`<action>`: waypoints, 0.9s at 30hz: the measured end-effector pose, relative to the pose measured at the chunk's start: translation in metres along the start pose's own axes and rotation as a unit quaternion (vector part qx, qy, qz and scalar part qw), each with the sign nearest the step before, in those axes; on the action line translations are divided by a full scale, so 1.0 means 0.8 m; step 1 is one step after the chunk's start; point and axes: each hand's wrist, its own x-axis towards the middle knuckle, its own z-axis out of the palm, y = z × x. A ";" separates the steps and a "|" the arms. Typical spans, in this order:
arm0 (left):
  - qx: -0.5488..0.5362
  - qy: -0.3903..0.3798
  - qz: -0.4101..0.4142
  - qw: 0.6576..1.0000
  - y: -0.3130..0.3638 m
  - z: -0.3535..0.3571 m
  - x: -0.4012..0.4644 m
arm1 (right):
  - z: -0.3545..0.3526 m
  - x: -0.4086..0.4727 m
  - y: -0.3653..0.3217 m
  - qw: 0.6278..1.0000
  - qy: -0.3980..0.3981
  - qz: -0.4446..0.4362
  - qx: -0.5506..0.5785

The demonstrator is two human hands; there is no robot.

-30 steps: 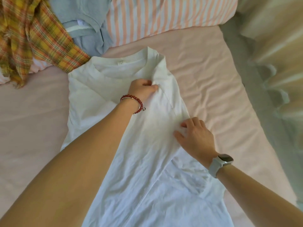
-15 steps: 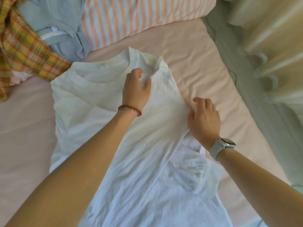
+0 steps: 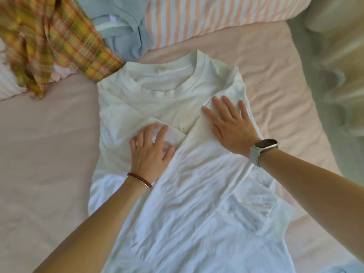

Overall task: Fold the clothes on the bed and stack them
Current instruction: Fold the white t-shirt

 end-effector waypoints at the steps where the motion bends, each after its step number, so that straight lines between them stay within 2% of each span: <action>1: 0.019 -0.031 0.000 0.999 -0.008 -0.002 0.014 | -0.004 0.010 0.003 1.000 -0.010 0.016 -0.005; 5: 0.017 -0.162 -0.022 0.986 -0.046 0.002 0.064 | -0.017 0.049 0.008 0.998 -0.017 0.045 -0.033; 7: -0.011 -0.131 -0.005 0.991 -0.060 -0.005 0.088 | -0.032 0.064 0.011 0.997 0.067 0.018 -0.036; 9: -0.005 -0.072 -0.038 0.997 -0.079 -0.017 0.118 | -0.044 0.082 0.024 0.989 0.131 0.023 -0.063; 12: 0.007 -0.067 -0.144 0.987 -0.109 -0.033 0.159 | -0.058 0.112 0.034 0.990 0.083 0.101 -0.045; 14: -0.042 -0.089 -0.211 0.973 -0.121 -0.041 0.175 | -0.065 0.126 0.036 0.989 0.009 0.148 0.005; 16: -0.095 -0.095 -0.228 0.964 -0.129 -0.047 0.181 | -0.070 0.128 0.032 0.990 0.000 0.142 0.018; 18: -0.162 -0.081 -0.186 0.966 -0.128 -0.058 0.178 | -0.070 0.120 0.024 0.992 0.044 0.109 0.045; 20: -0.224 -0.059 -0.119 0.966 -0.120 -0.072 0.161 | -0.062 0.096 0.012 0.983 0.139 0.072 0.100; 23: -0.194 0.008 -0.025 0.981 -0.109 -0.084 0.104 | -0.054 0.038 -0.004 0.957 0.258 -0.001 0.131; 25: -0.160 0.042 0.051 0.985 -0.107 -0.088 0.051 | -0.043 -0.010 -0.014 0.953 0.276 -0.038 0.120; 27: -0.142 0.044 0.088 0.985 -0.106 -0.091 -0.004 | -0.032 -0.060 -0.019 0.951 0.280 -0.073 0.111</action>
